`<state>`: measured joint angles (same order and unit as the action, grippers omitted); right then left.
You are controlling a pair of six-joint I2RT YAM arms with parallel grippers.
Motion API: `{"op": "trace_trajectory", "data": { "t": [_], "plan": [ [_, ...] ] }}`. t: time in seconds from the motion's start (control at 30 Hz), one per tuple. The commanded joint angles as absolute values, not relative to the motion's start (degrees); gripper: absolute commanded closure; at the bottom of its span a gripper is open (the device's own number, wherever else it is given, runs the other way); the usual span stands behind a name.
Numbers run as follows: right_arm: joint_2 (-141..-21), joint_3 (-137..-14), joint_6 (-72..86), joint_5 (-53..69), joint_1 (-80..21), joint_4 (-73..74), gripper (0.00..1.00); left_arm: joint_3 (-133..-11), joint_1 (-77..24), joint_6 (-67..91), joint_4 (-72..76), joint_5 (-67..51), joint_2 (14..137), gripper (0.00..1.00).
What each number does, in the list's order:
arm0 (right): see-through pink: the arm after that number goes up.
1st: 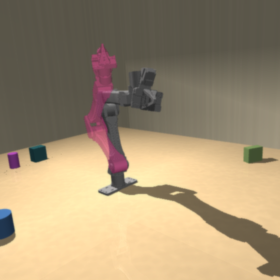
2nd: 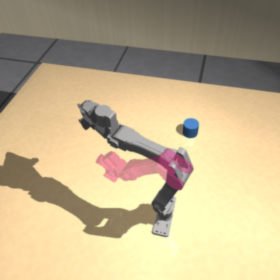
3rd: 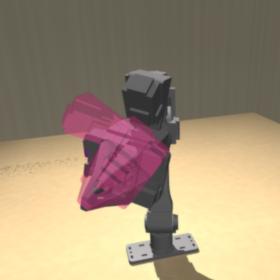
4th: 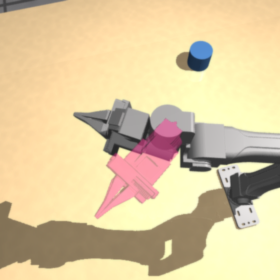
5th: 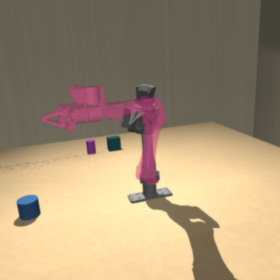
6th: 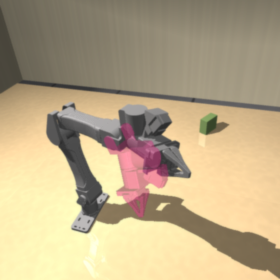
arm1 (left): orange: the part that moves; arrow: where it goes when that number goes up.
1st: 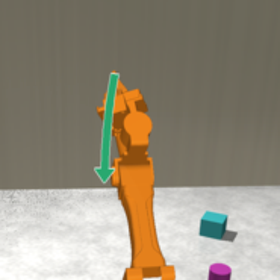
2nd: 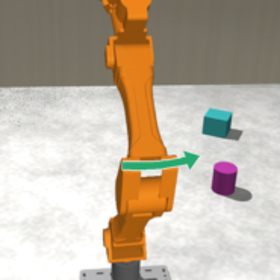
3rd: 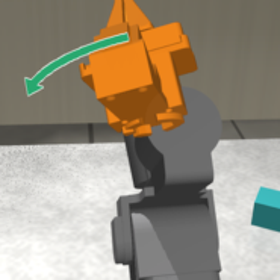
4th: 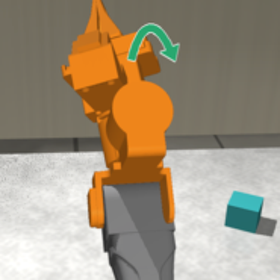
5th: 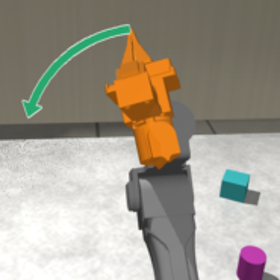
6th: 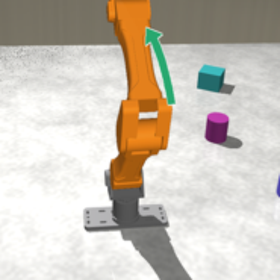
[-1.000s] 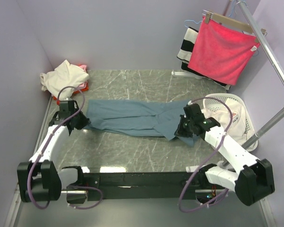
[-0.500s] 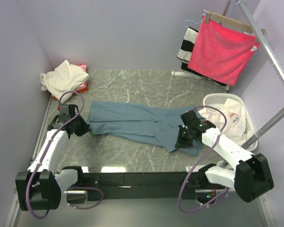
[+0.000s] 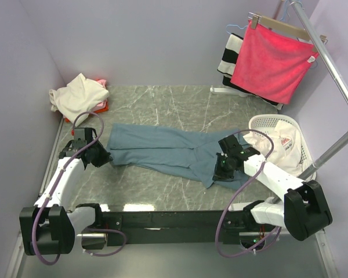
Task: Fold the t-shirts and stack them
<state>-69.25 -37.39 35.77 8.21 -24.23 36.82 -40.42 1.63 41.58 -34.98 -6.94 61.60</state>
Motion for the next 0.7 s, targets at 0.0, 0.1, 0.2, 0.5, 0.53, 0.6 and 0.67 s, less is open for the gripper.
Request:
{"op": "trace_trajectory", "data": {
  "t": [0.0, 0.1, 0.2, 0.5, 0.53, 0.6, 0.67],
  "plan": [
    [-66.19, -37.88, 35.77, 6.51, -25.84, 35.59, 1.00, -41.92, 1.49, 40.61, -34.54, -7.74, 61.08, 0.99],
    [-63.46, -38.93, 36.03, 4.93, -25.93, 38.22, 1.00, -42.36, 1.49, 40.34, -35.07, -7.12, 61.08, 0.99],
    [-60.39, -39.99, 36.04, 3.96, -26.01, 41.56, 1.00, -42.80, 1.49, 40.08, -35.24, -7.29, 61.00, 0.98],
    [-56.61, -41.57, 40.50, 3.16, -27.33, 45.97, 1.00, -45.78, 1.58, 38.76, -38.40, -6.68, 60.12, 0.99],
    [-54.25, -41.49, 41.21, 3.77, -27.68, 46.14, 1.00, -46.57, 1.50, 38.50, -40.93, -6.85, 59.86, 0.99],
    [-52.13, -41.22, 42.27, 5.96, -28.30, 47.02, 1.00, -49.12, 1.50, 38.32, -43.93, -7.64, 58.37, 0.99],
    [-50.28, -41.57, 42.19, 10.27, -28.48, 48.42, 1.00, -51.49, 1.49, 37.53, -49.36, -7.91, 57.05, 0.99]
  ]
}}
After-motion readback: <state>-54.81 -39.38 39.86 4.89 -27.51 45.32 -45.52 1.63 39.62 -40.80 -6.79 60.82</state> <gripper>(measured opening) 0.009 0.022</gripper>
